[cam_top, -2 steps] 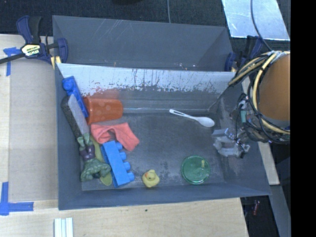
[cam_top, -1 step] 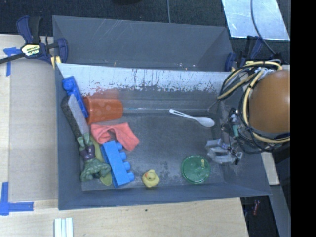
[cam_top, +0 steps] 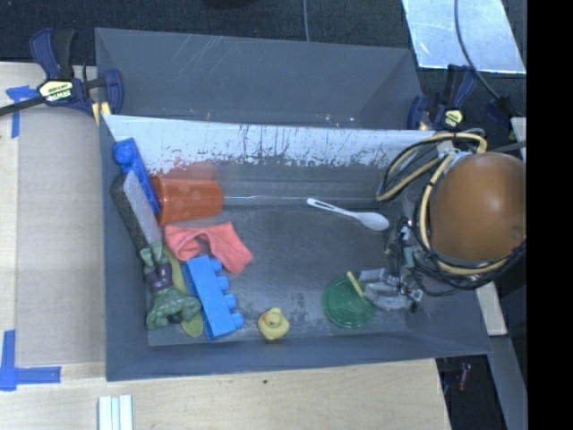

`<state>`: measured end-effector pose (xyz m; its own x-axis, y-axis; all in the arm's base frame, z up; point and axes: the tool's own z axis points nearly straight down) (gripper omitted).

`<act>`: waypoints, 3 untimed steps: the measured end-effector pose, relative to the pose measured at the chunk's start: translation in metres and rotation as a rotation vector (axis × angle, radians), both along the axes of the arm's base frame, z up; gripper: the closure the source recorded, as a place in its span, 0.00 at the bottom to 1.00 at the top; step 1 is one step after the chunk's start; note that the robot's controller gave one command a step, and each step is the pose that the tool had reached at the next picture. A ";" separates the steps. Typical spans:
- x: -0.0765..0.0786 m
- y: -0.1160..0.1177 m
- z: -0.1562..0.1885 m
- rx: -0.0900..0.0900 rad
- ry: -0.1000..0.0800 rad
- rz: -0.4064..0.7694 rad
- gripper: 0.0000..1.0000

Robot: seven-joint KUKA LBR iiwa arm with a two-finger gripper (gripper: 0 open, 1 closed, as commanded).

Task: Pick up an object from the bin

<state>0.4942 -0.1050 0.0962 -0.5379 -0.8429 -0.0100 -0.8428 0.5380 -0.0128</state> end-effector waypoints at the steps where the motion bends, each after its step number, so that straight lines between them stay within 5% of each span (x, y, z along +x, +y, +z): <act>1: -0.010 0.025 0.006 0.000 0.001 -0.014 1.00; 2: 0.001 0.008 -0.002 -0.001 -0.003 0.008 1.00; 3: -0.001 0.023 -0.002 -0.001 -0.002 0.088 1.00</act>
Offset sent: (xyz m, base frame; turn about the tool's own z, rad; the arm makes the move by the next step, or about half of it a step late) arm 0.0038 0.0014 -0.0042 -0.0148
